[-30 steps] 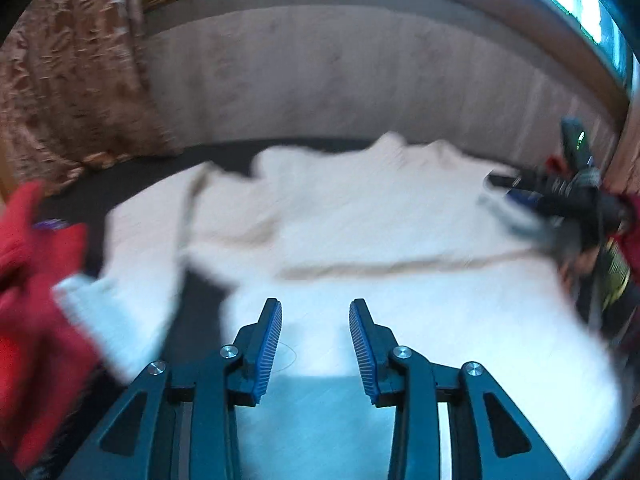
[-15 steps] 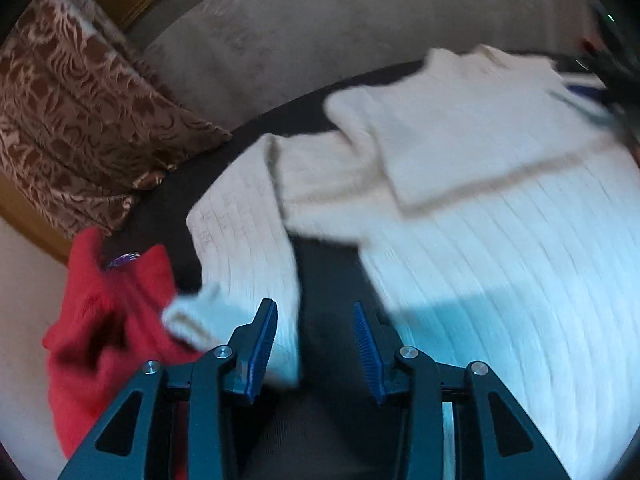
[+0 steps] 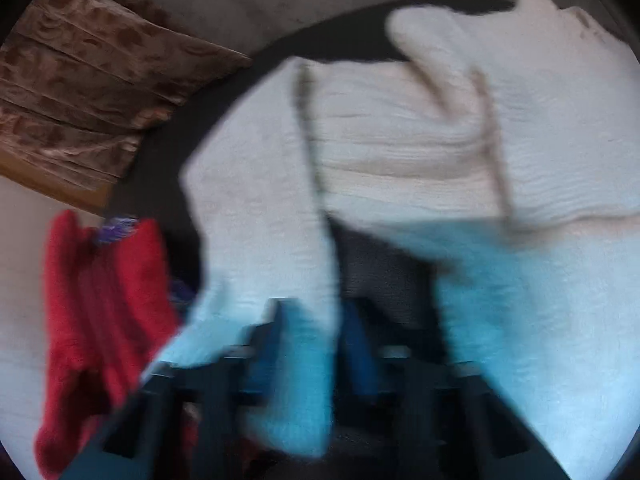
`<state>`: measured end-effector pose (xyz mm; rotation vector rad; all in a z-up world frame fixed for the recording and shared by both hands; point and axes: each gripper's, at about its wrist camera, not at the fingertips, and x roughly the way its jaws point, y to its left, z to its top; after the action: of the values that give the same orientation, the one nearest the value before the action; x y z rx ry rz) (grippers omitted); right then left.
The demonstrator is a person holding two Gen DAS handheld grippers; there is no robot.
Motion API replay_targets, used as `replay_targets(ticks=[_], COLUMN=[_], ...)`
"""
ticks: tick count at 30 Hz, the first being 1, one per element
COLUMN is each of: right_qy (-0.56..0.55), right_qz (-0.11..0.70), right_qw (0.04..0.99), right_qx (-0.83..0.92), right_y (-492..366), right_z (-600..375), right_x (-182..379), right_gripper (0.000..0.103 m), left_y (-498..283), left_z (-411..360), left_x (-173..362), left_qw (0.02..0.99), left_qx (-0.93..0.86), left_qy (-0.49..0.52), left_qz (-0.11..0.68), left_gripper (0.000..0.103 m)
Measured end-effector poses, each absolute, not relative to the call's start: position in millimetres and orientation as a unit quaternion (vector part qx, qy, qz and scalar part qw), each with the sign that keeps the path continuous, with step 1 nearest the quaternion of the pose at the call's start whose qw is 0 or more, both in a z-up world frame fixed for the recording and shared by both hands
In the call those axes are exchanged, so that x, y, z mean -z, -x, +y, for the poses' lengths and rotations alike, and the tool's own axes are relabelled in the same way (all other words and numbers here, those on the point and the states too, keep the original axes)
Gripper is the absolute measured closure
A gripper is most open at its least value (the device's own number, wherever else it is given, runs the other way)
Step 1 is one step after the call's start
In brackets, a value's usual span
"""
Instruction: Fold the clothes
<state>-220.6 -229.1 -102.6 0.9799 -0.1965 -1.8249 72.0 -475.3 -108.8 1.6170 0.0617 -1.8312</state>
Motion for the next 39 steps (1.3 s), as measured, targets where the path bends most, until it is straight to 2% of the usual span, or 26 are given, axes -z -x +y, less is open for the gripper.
replay_targets(ticks=[2,7,13,19,24,30,33,34,35,39], right_qy=[-0.406,-0.405,-0.405,-0.406,-0.407,-0.411,-0.408,-0.406,-0.390,-0.338], right_qz=[-0.082,-0.085,-0.087,-0.084,-0.082,-0.071,0.000,0.024,0.032,0.060], right_qw=[0.506,0.507,0.508,0.507,0.508,0.504,0.485,0.478,0.489,0.557], right_qx=[0.756,0.756,0.755,0.756,0.755,0.756,0.774,0.779,0.780,0.756], right_y=[220,220,220,219,221,220,209,205,193,143], right_z=[-229,-228,-227,-228,-229,-233,-245,-250,-251,-261], right_x=[103,103,104,103,103,102,92,88,79,47], right_gripper=[0.000,0.000,0.000,0.000,0.000,0.000,0.000,0.004,0.014,0.016], left_y=[-73,-109,-139,-106,-61,-108,-136,-143,-148,-161], left_z=[-480,-503,-495,-462,-441,-453,-454,-453,-452,-447], left_x=[101,50,18,16,47,57,63,67,71,96], left_qw=[0.325,0.268,0.143,0.061,0.063,0.101,0.125,0.130,0.135,0.149], left_qx=[0.723,0.787,0.825,0.821,0.806,0.820,0.825,0.826,0.827,0.826], left_qy=[-0.605,-0.475,-0.359,-0.343,-0.377,-0.302,-0.283,-0.278,-0.277,-0.289], left_qz=[0.077,0.289,0.413,0.452,0.451,0.475,0.473,0.473,0.470,0.462], left_gripper=[0.099,0.099,0.099,0.099,0.098,0.089,0.088,0.087,0.087,0.087])
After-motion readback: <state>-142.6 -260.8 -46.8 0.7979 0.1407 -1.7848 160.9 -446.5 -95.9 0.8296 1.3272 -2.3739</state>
